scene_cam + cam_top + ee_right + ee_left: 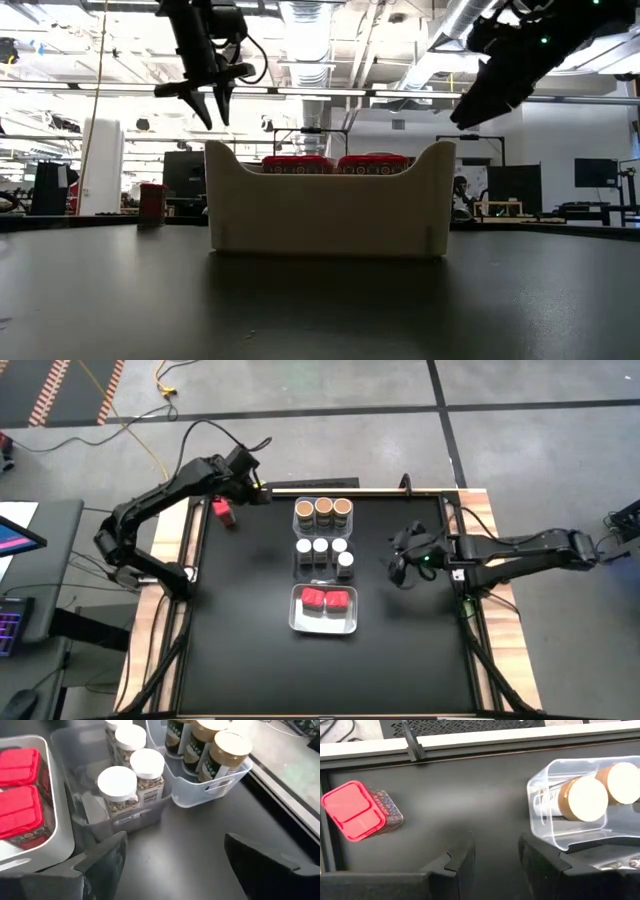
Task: Sort spices by type
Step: Put the red seasoning can into the white bin in front of the other red seasoning can
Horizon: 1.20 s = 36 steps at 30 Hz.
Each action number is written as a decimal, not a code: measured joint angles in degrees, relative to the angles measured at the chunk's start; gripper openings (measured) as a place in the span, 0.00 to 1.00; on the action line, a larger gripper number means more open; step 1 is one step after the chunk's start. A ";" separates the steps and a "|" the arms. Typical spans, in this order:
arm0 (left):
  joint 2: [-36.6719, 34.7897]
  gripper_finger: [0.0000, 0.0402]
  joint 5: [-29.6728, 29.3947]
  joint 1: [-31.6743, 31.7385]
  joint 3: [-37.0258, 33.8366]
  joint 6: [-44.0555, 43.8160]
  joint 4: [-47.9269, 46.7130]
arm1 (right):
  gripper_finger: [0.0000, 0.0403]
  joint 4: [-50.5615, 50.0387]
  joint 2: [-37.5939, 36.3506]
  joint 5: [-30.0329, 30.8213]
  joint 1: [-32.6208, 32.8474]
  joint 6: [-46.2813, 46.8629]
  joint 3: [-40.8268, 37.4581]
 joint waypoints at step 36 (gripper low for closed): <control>0.20 0.73 -6.13 -0.13 0.00 -2.42 7.91 | 0.90 -4.54 -7.14 -1.28 -6.69 6.56 -1.96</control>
